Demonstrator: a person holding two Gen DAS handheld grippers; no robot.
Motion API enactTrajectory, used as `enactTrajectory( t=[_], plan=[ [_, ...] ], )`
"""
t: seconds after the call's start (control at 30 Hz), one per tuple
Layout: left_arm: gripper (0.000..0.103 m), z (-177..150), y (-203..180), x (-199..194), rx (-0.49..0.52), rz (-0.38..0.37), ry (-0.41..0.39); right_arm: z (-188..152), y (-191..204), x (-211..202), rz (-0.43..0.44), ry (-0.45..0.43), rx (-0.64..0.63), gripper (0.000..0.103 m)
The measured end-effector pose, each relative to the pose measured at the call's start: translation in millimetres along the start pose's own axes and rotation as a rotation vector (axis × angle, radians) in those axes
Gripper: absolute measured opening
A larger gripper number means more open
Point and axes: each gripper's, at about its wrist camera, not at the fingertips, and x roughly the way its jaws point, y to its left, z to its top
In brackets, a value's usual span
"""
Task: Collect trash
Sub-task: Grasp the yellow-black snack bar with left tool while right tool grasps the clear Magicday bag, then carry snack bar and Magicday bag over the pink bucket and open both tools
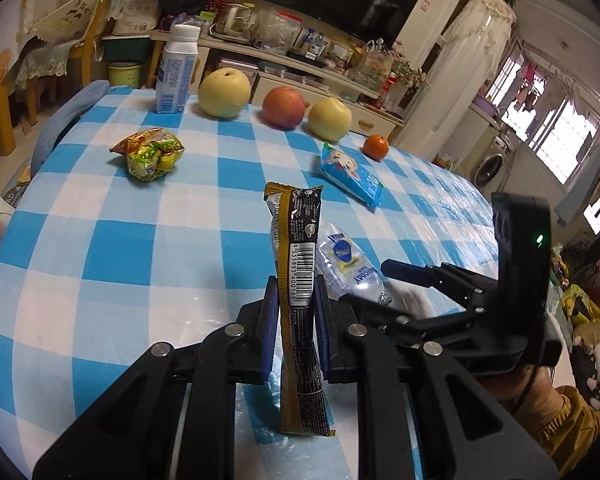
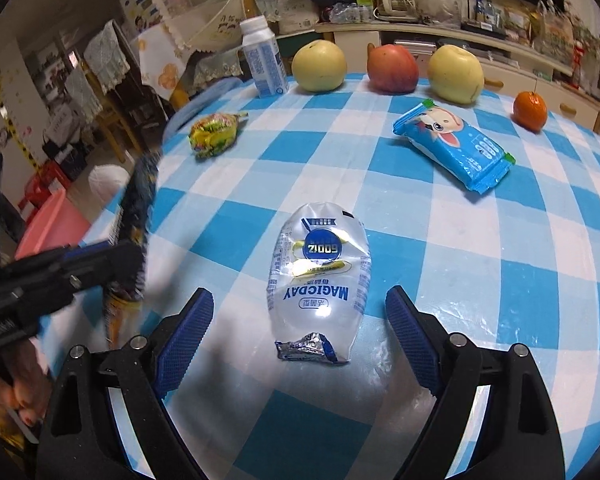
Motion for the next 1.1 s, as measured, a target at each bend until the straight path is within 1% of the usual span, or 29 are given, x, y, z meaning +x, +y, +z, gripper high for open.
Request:
enactTrajectory(
  t=[0.07,0.2,0.3,0.33,0.37,0.43,0.63,0.83,1.1],
  plan=[
    [0.019,2,3,-1,-0.007,0.001,-0.006,0,3,8,-0.035,0.023,-0.022,0.079],
    [0.019,6,9,0,-0.028,-0.001,-0.011,1,8,15,-0.077,0.023,-0.068,0.078],
    [0.019,8,12,0,-0.038,-0.002,-0.015,2,8,18,-0.092,0.019,-0.078,0.075],
    [0.019,9,12,0,-0.040,-0.003,-0.017,3,7,19,-0.101,0.016,-0.079,0.072],
    [0.019,10,12,0,-0.044,-0.004,-0.018,4,8,20,-0.113,0.013,-0.083,0.066],
    [0.019,12,14,1,-0.052,-0.006,-0.021,6,8,22,-0.138,0.010,-0.098,0.061],
    [0.019,15,23,7,-0.087,-0.011,-0.021,10,9,25,-0.148,0.014,-0.115,0.060],
    [0.019,19,34,2,-0.126,-0.014,-0.042,12,6,24,-0.143,0.012,-0.088,0.060],
    [0.019,24,37,-19,-0.133,-0.023,-0.098,18,3,12,-0.053,-0.021,0.018,0.060]
  ],
)
